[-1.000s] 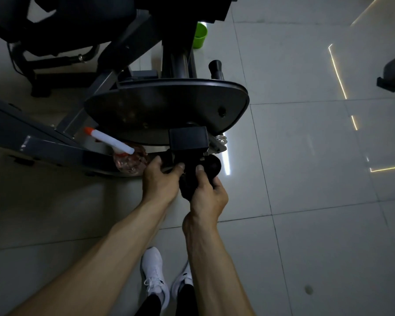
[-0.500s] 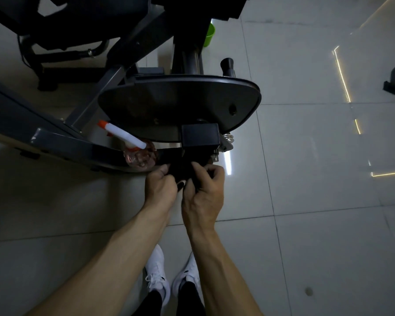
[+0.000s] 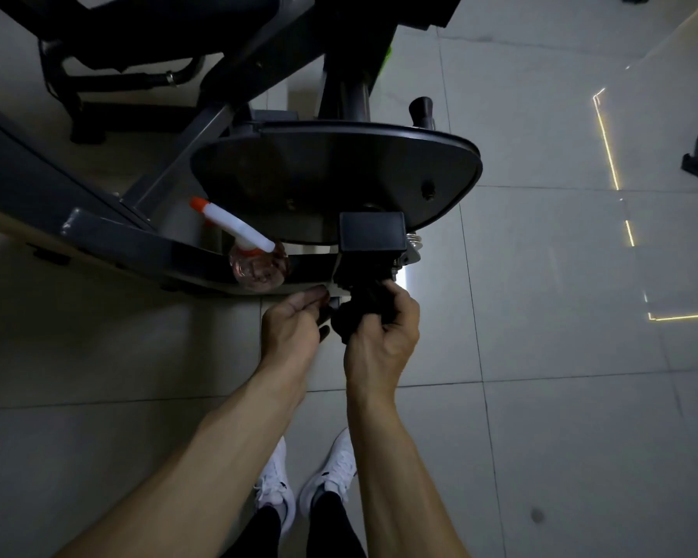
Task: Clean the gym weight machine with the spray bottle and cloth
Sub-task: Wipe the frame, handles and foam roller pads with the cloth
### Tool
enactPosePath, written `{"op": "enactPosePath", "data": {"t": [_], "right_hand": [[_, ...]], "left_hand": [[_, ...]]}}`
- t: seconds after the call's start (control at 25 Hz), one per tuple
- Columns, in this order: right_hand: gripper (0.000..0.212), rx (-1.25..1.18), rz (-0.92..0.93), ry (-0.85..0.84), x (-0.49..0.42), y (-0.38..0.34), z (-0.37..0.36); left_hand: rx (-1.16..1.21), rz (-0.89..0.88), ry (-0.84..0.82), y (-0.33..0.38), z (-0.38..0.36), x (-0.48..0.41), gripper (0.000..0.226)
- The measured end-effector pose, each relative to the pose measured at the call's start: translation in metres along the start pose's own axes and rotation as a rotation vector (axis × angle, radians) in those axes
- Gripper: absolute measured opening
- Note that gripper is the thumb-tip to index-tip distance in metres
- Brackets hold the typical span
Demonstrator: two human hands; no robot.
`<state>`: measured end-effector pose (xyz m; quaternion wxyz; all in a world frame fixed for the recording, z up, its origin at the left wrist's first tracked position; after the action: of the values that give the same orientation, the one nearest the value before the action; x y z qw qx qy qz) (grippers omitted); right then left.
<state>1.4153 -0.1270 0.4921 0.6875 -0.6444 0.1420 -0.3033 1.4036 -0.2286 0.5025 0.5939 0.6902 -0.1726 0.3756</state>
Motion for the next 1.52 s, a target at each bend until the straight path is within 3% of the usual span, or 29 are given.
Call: {"op": "enactPosePath", "data": {"t": [0.24, 0.4, 0.52, 0.64, 0.84, 0.96, 1.12, 1.24, 1.36, 1.44, 1.52], "right_hand": [[0.049, -0.329, -0.429, 0.122, -0.015, 0.004, 0.0], [0.04, -0.222, -0.589, -0.036, -0.019, 0.016, -0.013], [0.035, -0.323, -0.677, -0.162, 0.007, 0.02, -0.035], [0.03, -0.515, -0.827, -0.178, 0.006, 0.016, -0.042], [0.028, -0.532, -0.91, -0.185, 0.0, 0.019, -0.052], [0.031, -0.563, -0.999, -0.298, -0.011, 0.019, -0.065], [0.025, -0.393, -0.896, -0.308, -0.02, 0.025, -0.021], [0.021, -0.231, -0.601, -0.126, -0.049, 0.005, 0.021], [0.024, -0.01, -0.339, -0.094, -0.058, -0.02, 0.036], [0.019, -0.062, -0.315, -0.09, -0.036, -0.021, 0.035], [0.008, -0.127, -0.378, -0.124, -0.008, -0.013, 0.029]], "left_hand": [[0.065, 0.003, -0.023, 0.0, 0.01, 0.0, 0.039], [0.019, -0.021, 0.034, 0.0, 0.007, -0.006, 0.037], [-0.039, -0.07, 0.138, 0.003, 0.005, -0.01, 0.037], [-0.023, -0.092, 0.2, 0.004, 0.011, -0.01, 0.037], [-0.009, -0.069, 0.216, 0.0, 0.016, -0.009, 0.035], [0.018, -0.078, 0.239, 0.004, 0.022, -0.008, 0.032], [0.034, -0.063, 0.181, 0.0, 0.016, -0.005, 0.035], [-0.015, -0.055, 0.134, -0.005, 0.002, -0.004, 0.027], [0.043, 0.052, 0.022, -0.011, -0.015, -0.001, 0.011], [0.099, 0.19, -0.093, -0.017, -0.023, 0.005, 0.008], [0.102, 0.216, -0.14, -0.019, -0.026, 0.008, 0.016]]}}
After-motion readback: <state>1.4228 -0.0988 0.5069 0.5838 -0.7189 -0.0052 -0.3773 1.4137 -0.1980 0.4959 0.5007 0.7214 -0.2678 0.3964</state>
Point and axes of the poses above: each hand's wrist, its own x-axis away from the middle knuckle, its own z-axis out of the back of the hand, y = z × x, the point moved 2 cm from there along -x, towards the middle knuckle, and after that the axes turned 2 degrees about -y, right-handed, at the moved point
